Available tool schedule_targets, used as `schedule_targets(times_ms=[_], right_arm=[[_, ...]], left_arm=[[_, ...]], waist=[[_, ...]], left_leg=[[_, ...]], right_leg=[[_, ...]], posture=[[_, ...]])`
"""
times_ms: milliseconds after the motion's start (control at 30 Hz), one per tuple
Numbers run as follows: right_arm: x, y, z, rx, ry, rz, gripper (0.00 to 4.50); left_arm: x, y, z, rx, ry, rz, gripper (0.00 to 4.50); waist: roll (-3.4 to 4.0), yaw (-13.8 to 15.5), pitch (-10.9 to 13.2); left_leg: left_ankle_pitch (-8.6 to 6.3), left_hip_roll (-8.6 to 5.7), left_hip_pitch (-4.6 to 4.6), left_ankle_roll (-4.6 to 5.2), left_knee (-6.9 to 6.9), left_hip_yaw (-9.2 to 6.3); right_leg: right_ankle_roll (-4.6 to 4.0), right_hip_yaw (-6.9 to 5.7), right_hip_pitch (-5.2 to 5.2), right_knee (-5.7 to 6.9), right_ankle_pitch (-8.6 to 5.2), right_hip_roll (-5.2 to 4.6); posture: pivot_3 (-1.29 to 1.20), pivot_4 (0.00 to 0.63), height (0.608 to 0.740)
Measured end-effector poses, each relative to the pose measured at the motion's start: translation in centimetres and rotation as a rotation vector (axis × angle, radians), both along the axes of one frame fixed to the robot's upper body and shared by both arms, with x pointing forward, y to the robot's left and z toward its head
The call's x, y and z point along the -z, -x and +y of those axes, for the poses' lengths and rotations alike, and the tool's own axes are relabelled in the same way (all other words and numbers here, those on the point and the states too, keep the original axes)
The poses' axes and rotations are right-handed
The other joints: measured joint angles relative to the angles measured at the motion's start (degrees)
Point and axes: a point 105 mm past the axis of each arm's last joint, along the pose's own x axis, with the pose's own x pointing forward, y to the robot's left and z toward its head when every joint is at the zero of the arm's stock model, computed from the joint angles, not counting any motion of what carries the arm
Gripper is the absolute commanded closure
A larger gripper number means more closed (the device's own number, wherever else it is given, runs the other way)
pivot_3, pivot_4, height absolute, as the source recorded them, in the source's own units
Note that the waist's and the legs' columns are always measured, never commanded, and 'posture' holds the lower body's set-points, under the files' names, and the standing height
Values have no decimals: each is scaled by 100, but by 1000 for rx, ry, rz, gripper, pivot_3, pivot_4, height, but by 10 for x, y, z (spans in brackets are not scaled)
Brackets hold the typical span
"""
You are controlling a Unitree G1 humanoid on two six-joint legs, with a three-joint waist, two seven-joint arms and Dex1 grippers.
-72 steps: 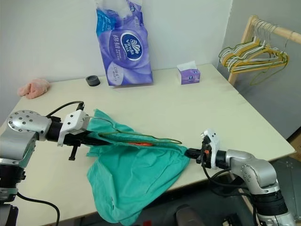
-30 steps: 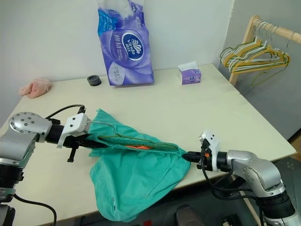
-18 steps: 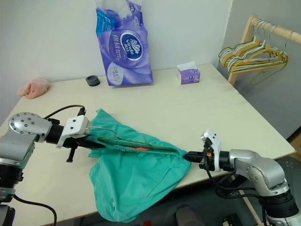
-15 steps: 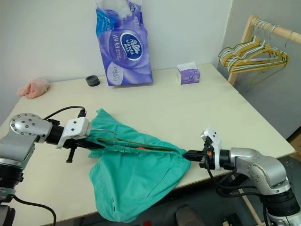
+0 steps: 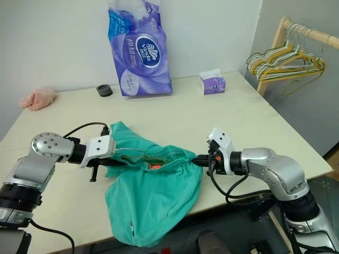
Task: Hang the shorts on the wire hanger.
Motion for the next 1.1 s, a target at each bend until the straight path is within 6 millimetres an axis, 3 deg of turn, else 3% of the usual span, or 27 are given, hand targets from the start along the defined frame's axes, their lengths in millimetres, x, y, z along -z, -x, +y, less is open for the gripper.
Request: schedule_targets(times_ms=[67,433,633,800,967,1100], right_arm=[[0,1,1,-5,4,-4,3860],[-4,9,-15,-17,152,-135,106],[10,11,-29,69,202,-75,40],[20,10,-14,54,217,-82,40],[45,4,-16,38,294,-63,40],[53,-3,-8,21,306,-88,40]], left_arm=[[2,0,-2,2,2,3,4500],[6,-1,-9,-8,20,-8,4500],[9,-1,-14,1,26,-5,4500],[9,-1,-16,7,31,-7,4500],[9,-1,-16,8,25,-8,4500],[9,-1,-15,8,21,-8,4500]], waist=[[0,2,0],[0,5,0],[0,1,0],[0,-55,0],[0,-78,0],[0,-128,0]], left_leg=[[0,0,-1,0,1,0],[0,0,0,0,1,0],[0,0,0,0,0,2],[0,0,0,0,-2,0],[0,-1,0,0,0,1],[0,-1,0,0,-2,-1]], right_leg=[[0,1,0,0,0,0],[1,0,0,-1,-1,-1],[6,1,0,-1,-3,0],[4,-1,0,0,-2,0],[2,-1,1,-2,-1,-1],[1,-2,0,-1,-1,0]], posture=[[-361,43,740],[-366,46,740],[-380,48,740],[-374,40,740],[-367,37,740],[-364,33,740]])
